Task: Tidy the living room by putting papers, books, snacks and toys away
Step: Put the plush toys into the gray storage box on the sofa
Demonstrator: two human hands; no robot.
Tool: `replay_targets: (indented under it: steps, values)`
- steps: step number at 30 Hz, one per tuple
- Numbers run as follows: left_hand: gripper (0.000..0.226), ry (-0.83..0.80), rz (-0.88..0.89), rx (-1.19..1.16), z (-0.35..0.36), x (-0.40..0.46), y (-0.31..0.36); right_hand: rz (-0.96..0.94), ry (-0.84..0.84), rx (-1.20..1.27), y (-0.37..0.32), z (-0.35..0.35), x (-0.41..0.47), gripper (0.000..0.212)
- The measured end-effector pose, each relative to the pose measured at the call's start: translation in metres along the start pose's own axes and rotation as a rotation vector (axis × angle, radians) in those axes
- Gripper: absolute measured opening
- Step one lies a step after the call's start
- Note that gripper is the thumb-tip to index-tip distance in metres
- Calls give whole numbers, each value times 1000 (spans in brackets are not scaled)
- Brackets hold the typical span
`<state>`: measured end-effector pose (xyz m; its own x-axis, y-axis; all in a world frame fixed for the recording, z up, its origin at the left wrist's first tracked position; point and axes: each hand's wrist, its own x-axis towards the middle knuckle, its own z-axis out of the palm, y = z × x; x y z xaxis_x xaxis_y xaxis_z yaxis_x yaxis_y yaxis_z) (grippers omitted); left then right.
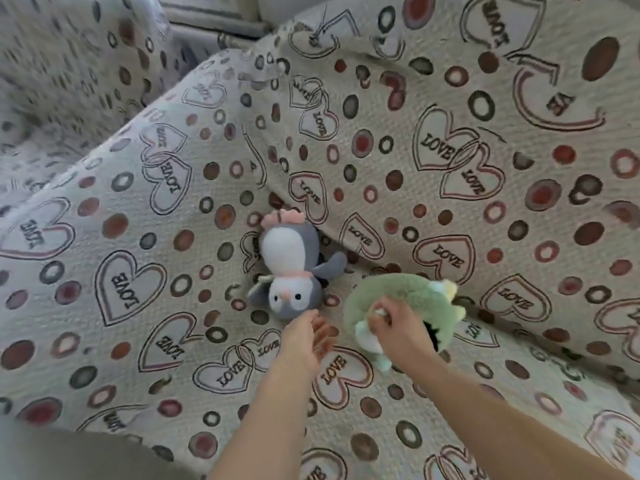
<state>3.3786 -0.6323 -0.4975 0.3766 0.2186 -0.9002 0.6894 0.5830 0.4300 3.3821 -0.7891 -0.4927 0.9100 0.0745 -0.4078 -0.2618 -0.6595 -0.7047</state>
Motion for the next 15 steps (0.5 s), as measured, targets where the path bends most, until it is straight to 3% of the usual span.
replay_targets:
  steps: [2, 5, 7, 12, 15]
  values:
    - [16, 98, 15, 21, -6, 24, 17, -23, -18, -15, -11, 12, 13, 12]
    - [64, 223, 73, 35, -14, 59, 30, -54, -21, 0, -21, 25, 29, 15]
    - [82, 231, 94, -1, -16, 76, 32, -39, -10, 35, -23, 30, 36, 15]
    - [99, 196, 152, 15, -14, 114, 38, 23, 33, 133, -18, 32, 45, 15]
    - [91, 205, 174, 25, -15, 125, 38, 81, 61, 189, -15, 27, 47, 14]
